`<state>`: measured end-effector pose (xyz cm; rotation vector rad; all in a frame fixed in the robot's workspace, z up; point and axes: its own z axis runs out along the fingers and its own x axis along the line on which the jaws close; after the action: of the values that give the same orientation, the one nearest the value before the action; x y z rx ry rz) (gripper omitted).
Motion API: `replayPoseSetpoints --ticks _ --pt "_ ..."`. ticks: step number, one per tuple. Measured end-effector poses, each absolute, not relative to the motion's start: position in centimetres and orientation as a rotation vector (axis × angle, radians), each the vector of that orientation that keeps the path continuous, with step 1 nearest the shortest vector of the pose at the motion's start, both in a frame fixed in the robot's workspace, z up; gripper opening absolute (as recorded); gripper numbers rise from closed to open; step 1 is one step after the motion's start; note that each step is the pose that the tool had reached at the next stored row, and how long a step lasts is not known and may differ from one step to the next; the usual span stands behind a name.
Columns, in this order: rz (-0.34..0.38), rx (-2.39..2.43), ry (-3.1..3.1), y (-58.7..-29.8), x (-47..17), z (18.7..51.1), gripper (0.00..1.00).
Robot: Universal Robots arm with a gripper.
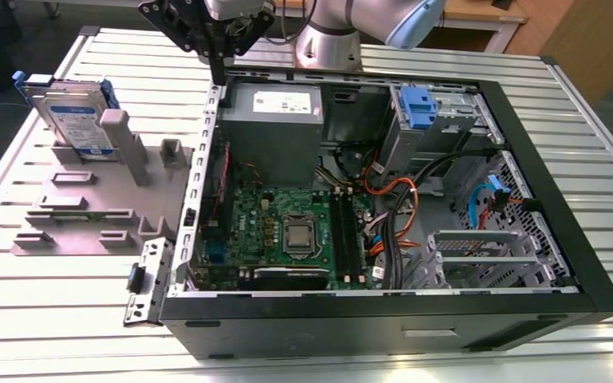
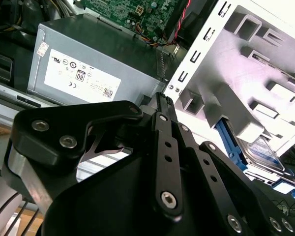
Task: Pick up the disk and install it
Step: 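Reach for the disk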
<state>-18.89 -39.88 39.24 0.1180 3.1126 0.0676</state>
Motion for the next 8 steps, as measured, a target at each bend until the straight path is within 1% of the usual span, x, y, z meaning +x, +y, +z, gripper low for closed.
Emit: replayPoseSetpoints --ticks 8 --pt "0.068 0.118 3.113 -39.87 -19.03 39.24 0.11"
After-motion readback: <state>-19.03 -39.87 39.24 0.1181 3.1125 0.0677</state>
